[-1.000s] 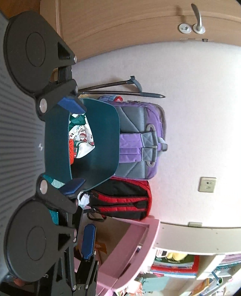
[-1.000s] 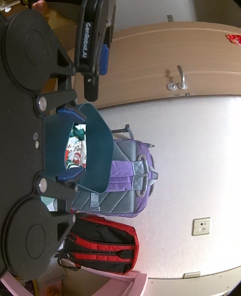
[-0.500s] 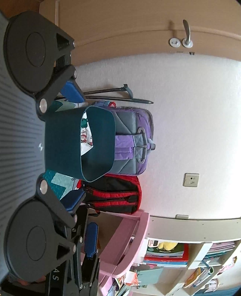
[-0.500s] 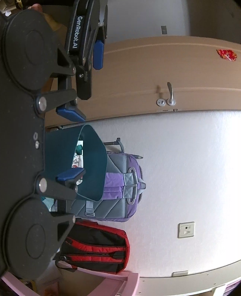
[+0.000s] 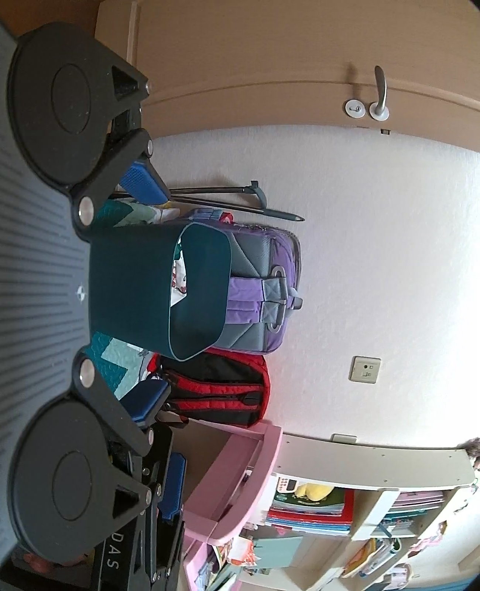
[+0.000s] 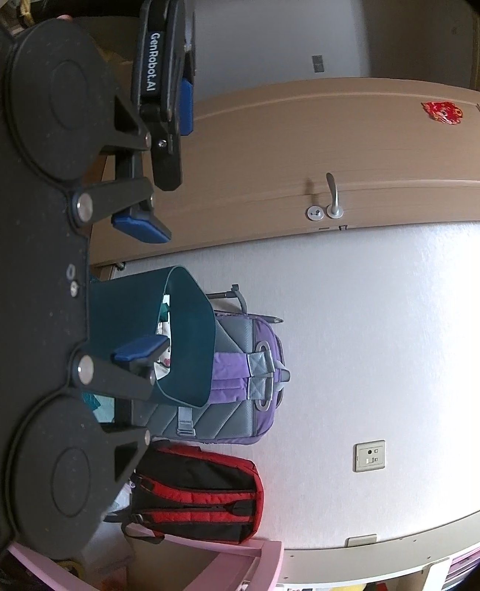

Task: Collect trash

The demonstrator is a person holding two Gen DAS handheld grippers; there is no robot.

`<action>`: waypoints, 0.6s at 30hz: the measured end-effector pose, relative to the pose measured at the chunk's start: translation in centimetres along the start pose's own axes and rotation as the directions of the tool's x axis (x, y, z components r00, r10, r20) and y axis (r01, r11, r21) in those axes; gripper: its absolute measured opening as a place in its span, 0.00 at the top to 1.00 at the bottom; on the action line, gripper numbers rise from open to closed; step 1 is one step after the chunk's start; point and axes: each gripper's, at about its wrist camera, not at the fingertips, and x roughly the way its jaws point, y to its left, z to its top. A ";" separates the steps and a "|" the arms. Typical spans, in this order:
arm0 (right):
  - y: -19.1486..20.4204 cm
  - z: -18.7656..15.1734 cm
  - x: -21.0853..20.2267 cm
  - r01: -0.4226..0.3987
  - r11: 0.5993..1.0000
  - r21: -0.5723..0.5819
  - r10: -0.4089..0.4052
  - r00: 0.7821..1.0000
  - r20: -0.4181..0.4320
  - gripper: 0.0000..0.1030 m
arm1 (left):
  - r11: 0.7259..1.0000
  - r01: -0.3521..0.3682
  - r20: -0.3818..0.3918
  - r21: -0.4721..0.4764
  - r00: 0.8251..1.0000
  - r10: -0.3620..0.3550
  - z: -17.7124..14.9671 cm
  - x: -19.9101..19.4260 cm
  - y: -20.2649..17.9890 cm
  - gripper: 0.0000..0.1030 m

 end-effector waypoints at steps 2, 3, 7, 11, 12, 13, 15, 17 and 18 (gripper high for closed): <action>0.0 0.1 0.0 -0.002 1.000 0.001 0.002 1.000 0.004 0.47 | 1.000 -0.002 0.001 0.005 1.000 0.002 -0.1 -0.1 0.0 0.01; 0.1 0.1 -0.1 -0.004 1.000 0.001 0.004 1.000 0.005 0.47 | 1.000 -0.004 0.001 0.009 1.000 0.004 -0.1 -0.2 -0.1 0.02; 0.3 0.2 -0.3 -0.019 1.000 -0.003 0.019 1.000 0.008 0.47 | 1.000 -0.006 0.001 0.019 1.000 0.006 -0.2 -0.6 -0.2 0.01; 0.6 0.2 -0.4 -0.022 1.000 -0.006 0.022 1.000 0.009 0.47 | 1.000 0.000 0.001 0.019 1.000 0.000 -0.1 -0.6 -0.3 0.02; 0.6 0.2 -0.4 -0.023 1.000 -0.005 0.023 1.000 0.008 0.47 | 1.000 0.004 0.001 0.019 1.000 -0.004 -0.1 -0.7 -0.3 0.01; 0.6 0.2 -0.4 -0.023 1.000 -0.004 0.023 1.000 0.007 0.47 | 1.000 0.007 0.000 0.019 1.000 -0.007 -0.1 -0.7 -0.4 0.01; 0.7 0.3 -0.5 -0.020 1.000 -0.004 0.020 1.000 0.009 0.47 | 1.000 0.007 0.001 0.021 1.000 -0.007 -0.1 -0.8 -0.5 0.01; 0.7 0.3 -0.5 -0.020 1.000 -0.004 0.020 1.000 0.009 0.47 | 1.000 0.004 0.004 0.026 1.000 -0.004 -0.1 -0.9 -0.6 0.02; 0.7 0.3 -0.5 -0.021 1.000 -0.004 0.021 1.000 0.010 0.47 | 1.000 0.003 0.005 0.027 1.000 -0.003 -0.1 -1.0 -0.6 0.01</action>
